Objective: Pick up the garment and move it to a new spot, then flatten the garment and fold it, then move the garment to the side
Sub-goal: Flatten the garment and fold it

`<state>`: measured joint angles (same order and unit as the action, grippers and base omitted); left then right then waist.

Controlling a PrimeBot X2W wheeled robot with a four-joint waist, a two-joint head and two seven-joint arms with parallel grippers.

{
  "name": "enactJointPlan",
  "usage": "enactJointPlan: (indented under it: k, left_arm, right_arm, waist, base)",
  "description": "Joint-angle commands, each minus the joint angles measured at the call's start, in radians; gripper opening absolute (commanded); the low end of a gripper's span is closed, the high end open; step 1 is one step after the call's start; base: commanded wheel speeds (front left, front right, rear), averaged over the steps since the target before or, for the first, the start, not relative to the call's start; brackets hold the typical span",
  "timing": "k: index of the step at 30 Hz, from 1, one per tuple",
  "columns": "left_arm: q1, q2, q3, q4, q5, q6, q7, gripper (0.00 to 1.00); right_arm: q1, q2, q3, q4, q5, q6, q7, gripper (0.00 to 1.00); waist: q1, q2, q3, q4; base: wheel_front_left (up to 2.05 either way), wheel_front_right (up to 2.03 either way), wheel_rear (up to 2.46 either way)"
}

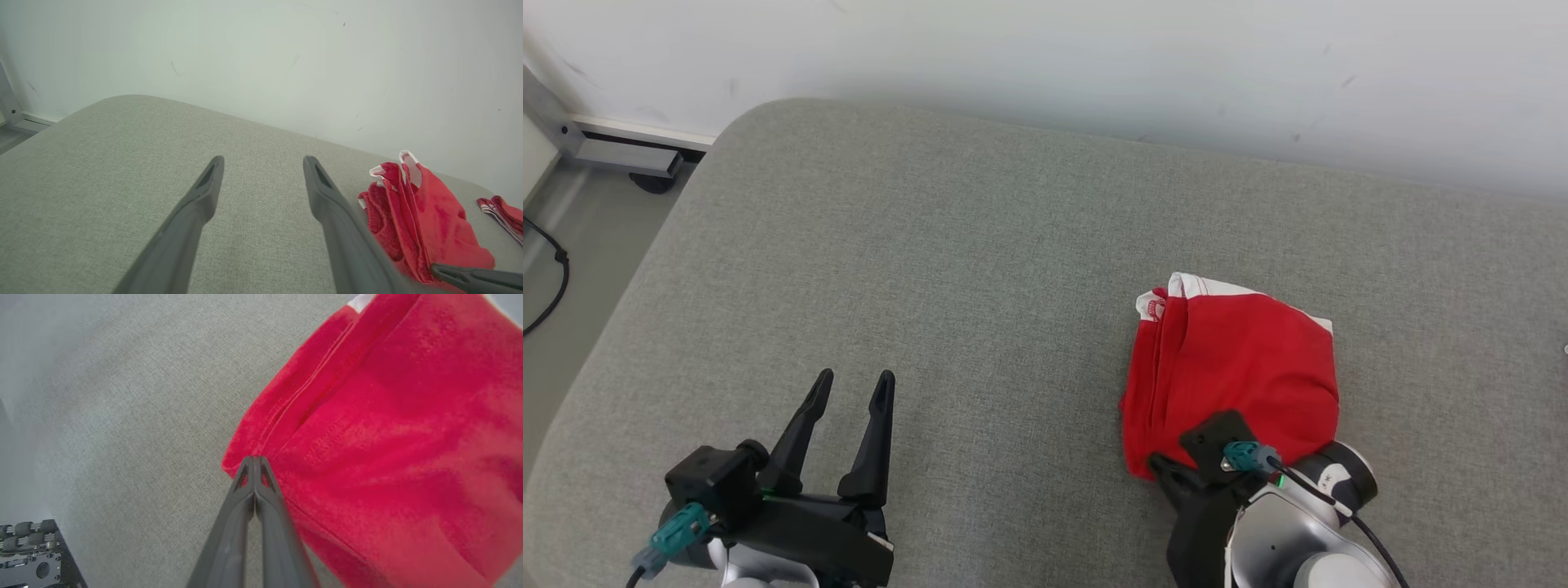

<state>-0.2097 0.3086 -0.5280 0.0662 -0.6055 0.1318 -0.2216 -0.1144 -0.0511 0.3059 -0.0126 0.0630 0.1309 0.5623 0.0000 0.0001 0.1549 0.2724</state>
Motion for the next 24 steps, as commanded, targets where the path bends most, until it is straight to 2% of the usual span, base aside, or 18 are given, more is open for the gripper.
enactJointPlan:
  k: [1,5,6,8,9,17,22,24]
  left_arm:
    - [-0.01,0.006,0.004,-0.001,-0.008,0.003,-0.006,1.0]
    - [-0.01,0.01,0.005,-0.003,-0.008,0.006,-0.007,1.0]
    - [-0.01,0.01,0.005,-0.003,-0.008,0.008,-0.007,1.0]
    - [-0.009,0.011,0.006,-0.004,-0.009,0.008,-0.007,1.0]
    - [-0.008,0.013,0.007,-0.005,-0.009,0.01,-0.008,1.0]
    - [-0.008,0.019,0.004,-0.011,-0.008,0.015,-0.006,1.0]
    - [-0.004,0.026,0.008,-0.018,-0.012,0.016,-0.005,1.0]
    - [-0.006,0.027,0.008,-0.02,-0.013,0.017,-0.004,1.0]
  right_arm:
    - [-0.02,0.0,0.014,-0.012,0.024,-0.001,-0.008,0.0]
    - [-0.036,0.0,0.027,-0.043,0.048,-0.001,-0.002,0.0]
    - [-0.043,0.0,0.027,-0.057,0.054,-0.001,0.001,0.16]
    - [-0.055,0.0,0.017,-0.096,0.061,-0.001,0.017,0.69]
    - [-0.057,-0.001,0.002,-0.115,0.061,-0.001,0.029,1.0]
    - [-0.031,0.0,-0.181,-0.294,-0.004,-0.001,0.203,1.0]
    - [0.006,0.0,-0.316,-0.352,0.0,-0.001,0.325,1.0]
    - [0.018,0.0,-0.371,-0.356,0.047,-0.001,0.37,1.0]
  waist:
    - [0.0,-0.0001,0.002,-0.002]
    - [0.0,-0.0001,0.002,-0.007]
    - [0.0,-0.0001,0.002,-0.008]
    - [0.0,-0.0001,0.002,-0.012]
    - [0.0,-0.0001,0.001,-0.015]
    - [0.0,-0.0001,0.0,-0.031]
    - [0.0,-0.0001,0.007,-0.045]
    - [0.0,-0.0001,0.009,-0.049]
  base:
    - [0.0,0.0,0.0]
    - [0.0,0.0,0.0]
    - [0.0,0.0,0.0]
    - [0.0,0.0,0.0]
    - [0.0,0.0,0.0]
    - [0.0,0.0,0.0]
    - [0.0,0.0,0.0]
    - [0.0,0.0,0.0]
